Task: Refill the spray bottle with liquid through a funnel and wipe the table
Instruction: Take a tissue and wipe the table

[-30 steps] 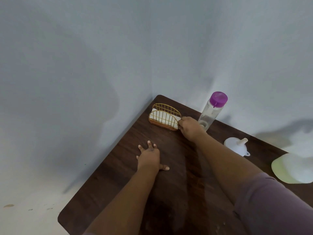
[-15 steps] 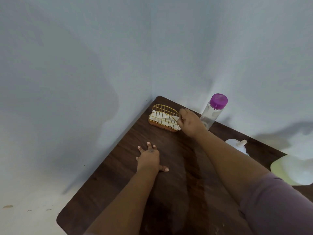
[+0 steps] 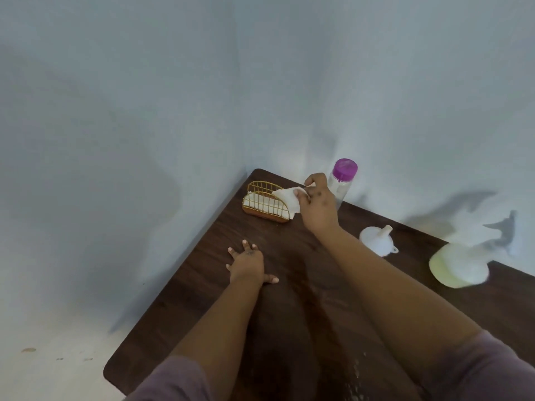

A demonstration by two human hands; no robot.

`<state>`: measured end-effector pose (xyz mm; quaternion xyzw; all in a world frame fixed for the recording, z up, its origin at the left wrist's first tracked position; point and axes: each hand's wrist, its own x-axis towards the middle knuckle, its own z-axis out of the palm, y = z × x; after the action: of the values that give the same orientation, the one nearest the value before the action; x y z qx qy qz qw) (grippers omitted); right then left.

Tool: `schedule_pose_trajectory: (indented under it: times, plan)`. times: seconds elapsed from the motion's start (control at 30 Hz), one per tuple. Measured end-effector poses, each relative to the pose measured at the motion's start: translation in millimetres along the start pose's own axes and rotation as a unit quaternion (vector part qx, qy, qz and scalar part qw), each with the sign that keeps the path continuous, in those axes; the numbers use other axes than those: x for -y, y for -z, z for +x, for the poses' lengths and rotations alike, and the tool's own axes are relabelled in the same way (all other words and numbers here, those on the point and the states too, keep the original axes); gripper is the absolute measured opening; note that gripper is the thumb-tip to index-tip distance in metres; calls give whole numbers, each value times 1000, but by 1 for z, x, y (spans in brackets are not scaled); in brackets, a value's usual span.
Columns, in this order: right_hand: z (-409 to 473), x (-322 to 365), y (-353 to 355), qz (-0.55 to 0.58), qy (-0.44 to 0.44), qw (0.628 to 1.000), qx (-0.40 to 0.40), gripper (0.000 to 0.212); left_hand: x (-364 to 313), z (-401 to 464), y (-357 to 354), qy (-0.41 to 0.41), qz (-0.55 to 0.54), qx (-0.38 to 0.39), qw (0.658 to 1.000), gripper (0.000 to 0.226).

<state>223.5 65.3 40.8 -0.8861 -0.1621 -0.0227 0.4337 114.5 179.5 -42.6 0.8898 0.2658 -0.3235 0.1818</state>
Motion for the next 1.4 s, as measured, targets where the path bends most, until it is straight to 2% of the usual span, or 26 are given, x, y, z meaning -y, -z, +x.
schedule_pose_trajectory:
  times: [0.07, 0.1, 0.17, 0.2, 0.23, 0.27, 0.3, 0.4, 0.5, 0.57, 0.63, 0.67, 0.73, 0.77, 0.83, 0.87, 0.93, 1.07, 1.17, 1.27, 1.33, 1.4]
  plan:
    - [-26, 3, 19, 138, -141, 980, 15, 35, 0, -6, -1, -1, 5, -9, 1000, 113]
    - [-40, -1, 30, 219, -223, 949, 38, 43, 0, -11, -5, -5, 9, -27, 1000, 110]
    - [-74, -14, 56, 359, -354, 858, 97, 51, -1, -28, -20, -26, -2, -94, 995, 95]
    - [-93, -24, 71, 396, -404, 814, 130, 50, -2, -38, -33, -46, -26, -134, 990, 85]
    - [-112, -35, 88, 402, -442, 787, 156, 48, -4, -50, -47, -75, -56, -170, 981, 74]
    - [-134, -47, 106, 402, -472, 768, 162, 47, -8, -63, -63, -109, -81, -197, 971, 64]
    - [-154, -62, 125, 390, -493, 764, 146, 47, -13, -75, -79, -142, -99, -220, 960, 56]
    - [-207, -99, 182, 363, -511, 779, 24, 45, -35, -102, -112, -222, -62, -226, 946, 47]
    - [-251, -131, 222, 268, -461, 835, -136, 35, -52, -119, -132, -312, 11, -222, 924, 49]
    - [-283, -145, 234, 110, -408, 886, -191, 32, -58, -128, -141, -339, 32, -227, 912, 51]
    - [-316, -160, 238, -142, -309, 926, -161, 29, -54, -135, -154, -321, 31, -220, 920, 54]
    - [-335, -169, 238, -237, -275, 927, -97, 28, -50, -140, -161, -303, 27, -215, 928, 56]
    - [-366, -177, 228, -314, -339, 884, 71, 40, -36, -145, -172, -267, 2, -222, 938, 54]
    - [-381, -180, 224, -301, -379, 870, 99, 50, -28, -148, -176, -266, -13, -241, 933, 50]
    - [-398, -187, 215, -235, -364, 900, 45, 60, -8, -150, -184, -280, -13, -278, 919, 49]
    - [-400, -190, 210, -209, -334, 919, 16, 59, 0, -150, -187, -284, -1, -283, 916, 56]
    - [-397, -192, 203, -181, -290, 939, 30, 60, 11, -154, -190, -262, 30, -267, 927, 74]
    - [-379, -205, 182, -178, -292, 935, 91, 72, 28, -173, -191, -173, 56, -204, 962, 118]
    - [-355, -204, 160, -202, -301, 928, 85, 71, 41, -187, -188, -91, 78, -104, 987, 154]
    - [-322, -181, 124, -167, -246, 948, 114, 64, 39, -188, -167, -57, 161, 46, 984, 181]
    - [-306, -160, 95, -126, -187, 964, 143, 66, 36, -180, -152, -58, 220, 118, 967, 188]
    - [-301, -139, 66, -91, -125, 972, 179, 67, 37, -174, -148, -60, 269, 132, 952, 182]
